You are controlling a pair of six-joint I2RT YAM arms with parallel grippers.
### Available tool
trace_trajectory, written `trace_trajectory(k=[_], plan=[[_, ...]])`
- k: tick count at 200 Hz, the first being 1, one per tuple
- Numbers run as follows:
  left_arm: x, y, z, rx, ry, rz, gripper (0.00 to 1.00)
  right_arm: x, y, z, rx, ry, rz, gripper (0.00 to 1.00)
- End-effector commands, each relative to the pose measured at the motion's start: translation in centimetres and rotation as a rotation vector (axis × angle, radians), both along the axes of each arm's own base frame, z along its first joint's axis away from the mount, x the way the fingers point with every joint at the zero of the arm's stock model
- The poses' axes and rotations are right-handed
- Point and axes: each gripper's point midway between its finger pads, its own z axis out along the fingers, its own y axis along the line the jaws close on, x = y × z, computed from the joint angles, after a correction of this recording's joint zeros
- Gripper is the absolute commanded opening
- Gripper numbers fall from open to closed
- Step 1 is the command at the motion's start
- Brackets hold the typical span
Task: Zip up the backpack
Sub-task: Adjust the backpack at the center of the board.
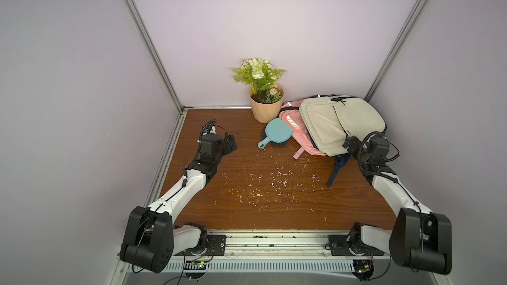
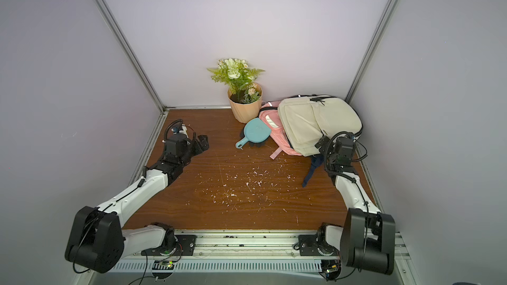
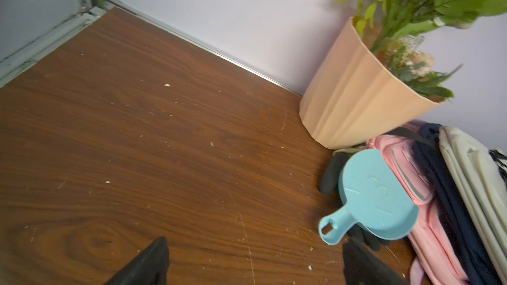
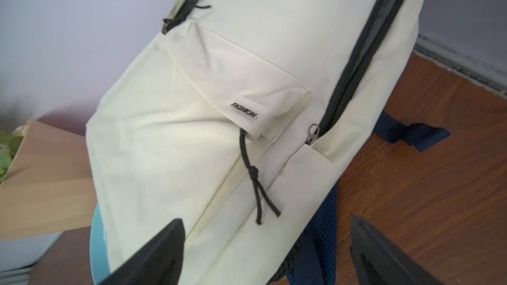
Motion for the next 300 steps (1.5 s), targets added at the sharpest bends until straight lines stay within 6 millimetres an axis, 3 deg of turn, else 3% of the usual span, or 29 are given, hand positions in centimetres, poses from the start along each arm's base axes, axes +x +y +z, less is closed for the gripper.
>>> trace_trajectory(k=[1, 44, 71, 91, 125, 151, 206, 254, 274, 300], plan=[[-0.6, -1.9, -0.2, -0.006, -0.012, -0.082, 1.00, 1.7, 1.1, 1.5, 0.103, -0.066, 0.048, 0.96], [-2.0, -5.5, -1.3, 0.026, -0.003, -0.209, 1.00, 3.5, 1.6, -1.2, 0.159, -0.010, 0.080, 0.91], [-2.8, -7.4, -1.4, 0.055, -0.003, -0.270, 1.00, 4.2, 2.3, -0.9, 0.157, -0.035, 0.129, 0.81], [-3.2, -8.3, -1.7, 0.074, 0.005, -0.300, 1.00, 4.4, 2.9, -0.5, 0.130, -0.031, 0.150, 0.64], [-3.5, -9.4, -2.4, 0.078, 0.031, -0.337, 1.00, 3.7, 3.2, 0.8, 0.043, -0.031, 0.150, 0.22], [-3.3, -10.6, -1.9, 0.079, 0.040, -0.366, 1.00, 3.1, 3.7, 2.3, -0.011, -0.036, 0.169, 0.00], [-2.2, -13.8, 1.6, 0.089, 0.052, -0.413, 1.00, -0.3, 6.7, 7.7, -0.035, -0.083, 0.263, 0.00], [-0.8, -16.0, 5.1, 0.042, 0.084, -0.451, 1.00, -3.0, 11.5, 10.4, 0.002, -0.083, 0.461, 0.00], [-0.3, -17.0, 5.7, 0.034, 0.088, -0.479, 1.00, -4.6, 13.1, 10.8, -0.018, -0.062, 0.535, 0.00], [0.3, -18.3, 4.7, 0.034, 0.080, -0.537, 1.00, -7.5, 12.6, 8.0, -0.053, 0.015, 0.513, 0.00]])
